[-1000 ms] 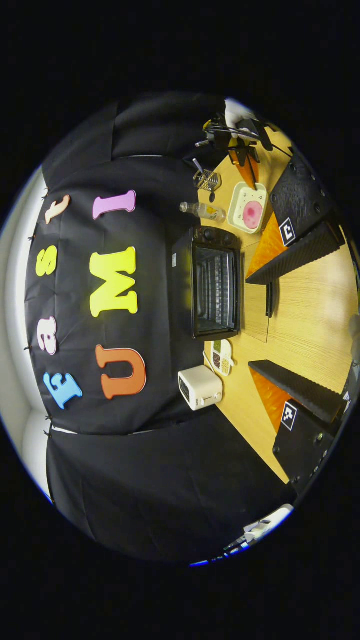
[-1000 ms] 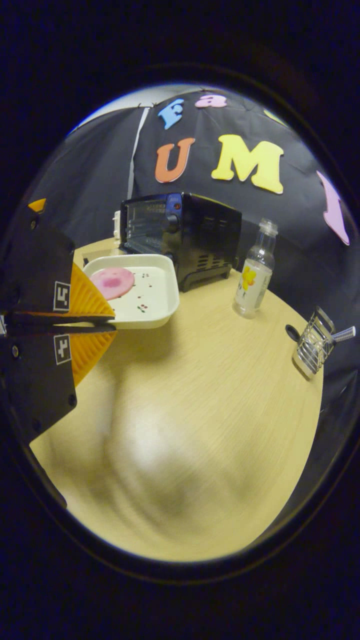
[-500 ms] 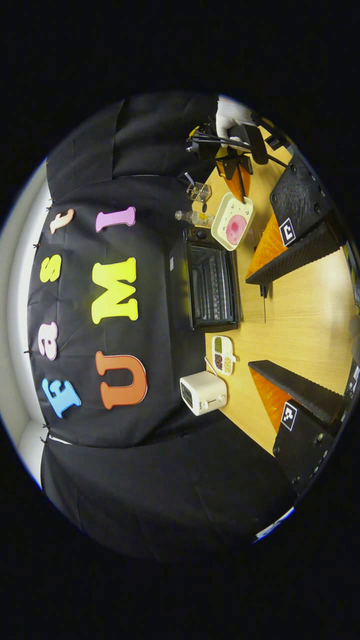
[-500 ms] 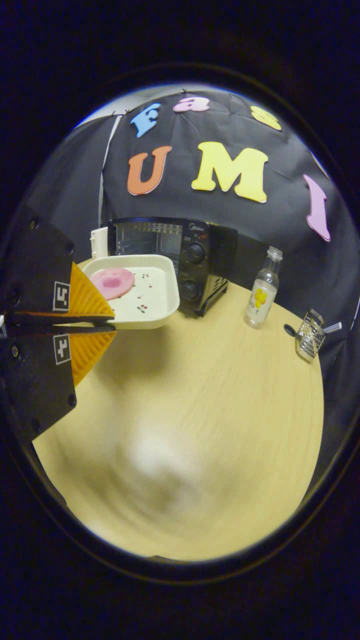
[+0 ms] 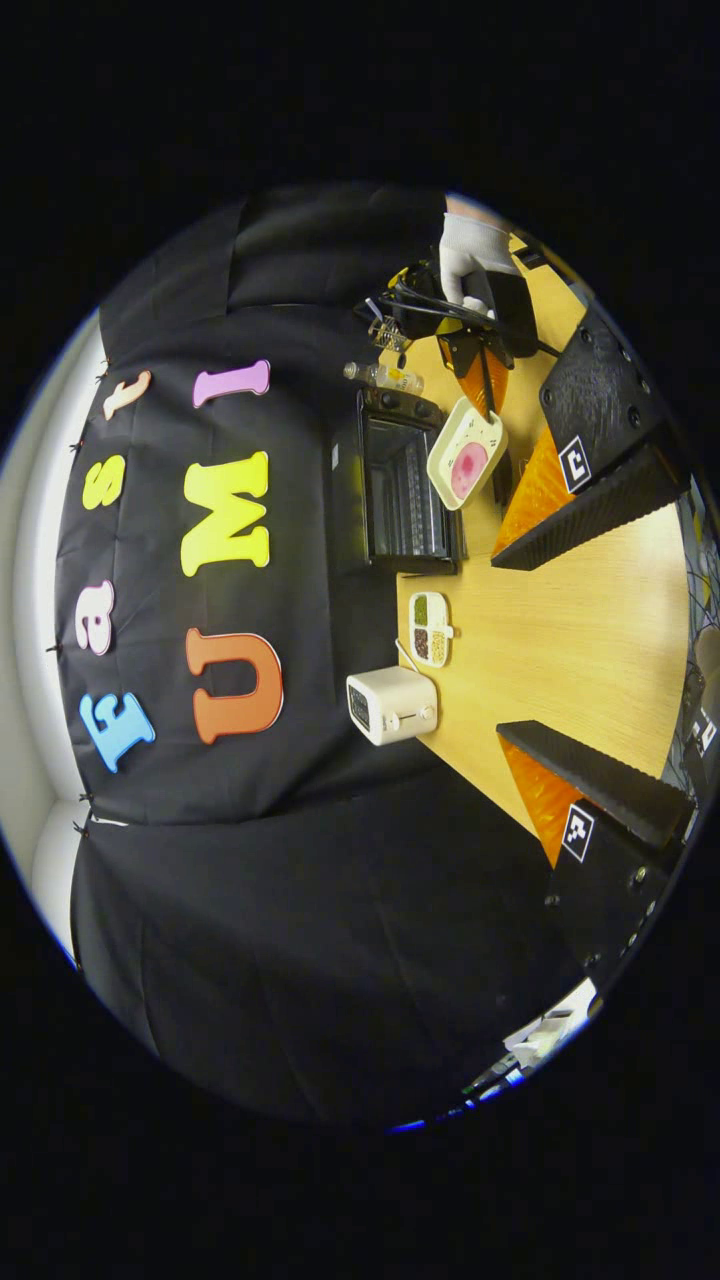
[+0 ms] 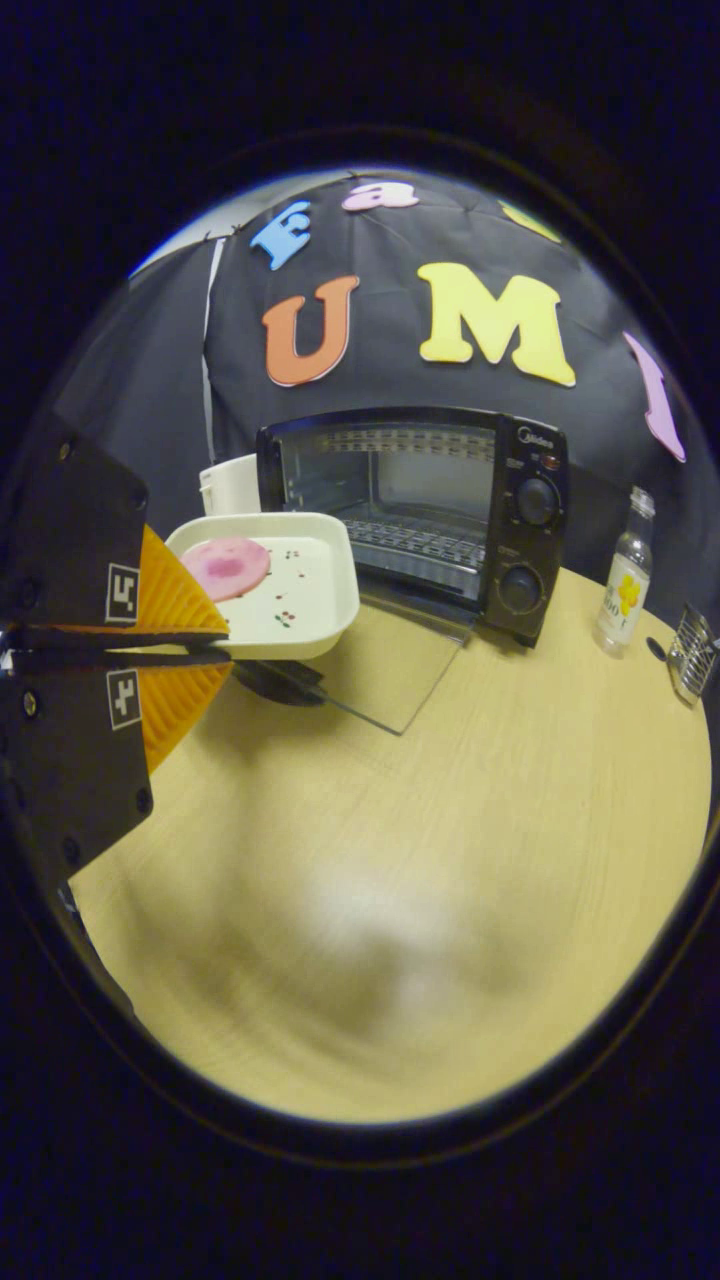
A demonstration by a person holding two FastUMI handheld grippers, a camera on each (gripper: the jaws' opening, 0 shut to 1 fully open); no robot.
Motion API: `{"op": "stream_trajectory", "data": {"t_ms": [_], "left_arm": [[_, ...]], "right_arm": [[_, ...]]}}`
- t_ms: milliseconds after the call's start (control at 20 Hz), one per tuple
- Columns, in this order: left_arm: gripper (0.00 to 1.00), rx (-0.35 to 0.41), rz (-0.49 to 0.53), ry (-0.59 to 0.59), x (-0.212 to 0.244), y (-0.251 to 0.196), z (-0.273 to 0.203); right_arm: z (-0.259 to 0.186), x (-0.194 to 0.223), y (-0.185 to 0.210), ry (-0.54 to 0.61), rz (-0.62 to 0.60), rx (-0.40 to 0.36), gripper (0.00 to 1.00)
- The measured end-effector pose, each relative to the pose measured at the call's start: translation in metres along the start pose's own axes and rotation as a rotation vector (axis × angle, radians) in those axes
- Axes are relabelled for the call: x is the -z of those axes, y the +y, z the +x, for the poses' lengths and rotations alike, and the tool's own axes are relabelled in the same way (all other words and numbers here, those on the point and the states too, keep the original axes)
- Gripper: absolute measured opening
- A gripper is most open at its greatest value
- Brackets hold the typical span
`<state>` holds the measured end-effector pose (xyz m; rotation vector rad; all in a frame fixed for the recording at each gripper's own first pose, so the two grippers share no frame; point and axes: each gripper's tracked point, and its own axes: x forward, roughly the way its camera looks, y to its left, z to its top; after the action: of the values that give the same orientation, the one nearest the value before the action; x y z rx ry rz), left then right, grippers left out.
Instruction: Open the electric oven with the left hand, put the food in, and close the electric oven.
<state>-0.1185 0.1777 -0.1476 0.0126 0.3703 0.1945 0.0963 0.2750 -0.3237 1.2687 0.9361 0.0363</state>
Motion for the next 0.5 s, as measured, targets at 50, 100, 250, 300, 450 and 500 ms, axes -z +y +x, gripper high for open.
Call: {"op": "stream_trajectory", "data": {"t_ms": [50,100,250,300,450,500], "left_arm": [[0.96,-0.018,-0.004,-0.001,0.000,0.007,-0.002],[0.97,-0.034,-0.008,-0.005,-0.001,0.012,-0.004],[0.96,-0.088,-0.032,0.000,0.000,0.024,-0.009],[0.97,-0.099,-0.039,0.004,0.001,0.024,-0.009],[0.97,-0.144,-0.043,0.018,0.005,0.030,-0.006],[0.97,-0.156,-0.048,0.023,0.005,0.030,-0.005]], "right_arm": [[0.006,0.004,0.006,0.008,-0.003,-0.004,0.04],[0.013,0.006,0.011,0.014,-0.005,-0.001,0.04],[0.033,0.001,0.022,0.029,0.013,0.013,0.04],[0.038,-0.004,0.026,0.025,0.015,0.012,0.04],[0.055,-0.030,0.040,-0.023,-0.002,0.011,0.04],[0.062,-0.039,0.043,-0.034,-0.006,0.021,0.04]]}}
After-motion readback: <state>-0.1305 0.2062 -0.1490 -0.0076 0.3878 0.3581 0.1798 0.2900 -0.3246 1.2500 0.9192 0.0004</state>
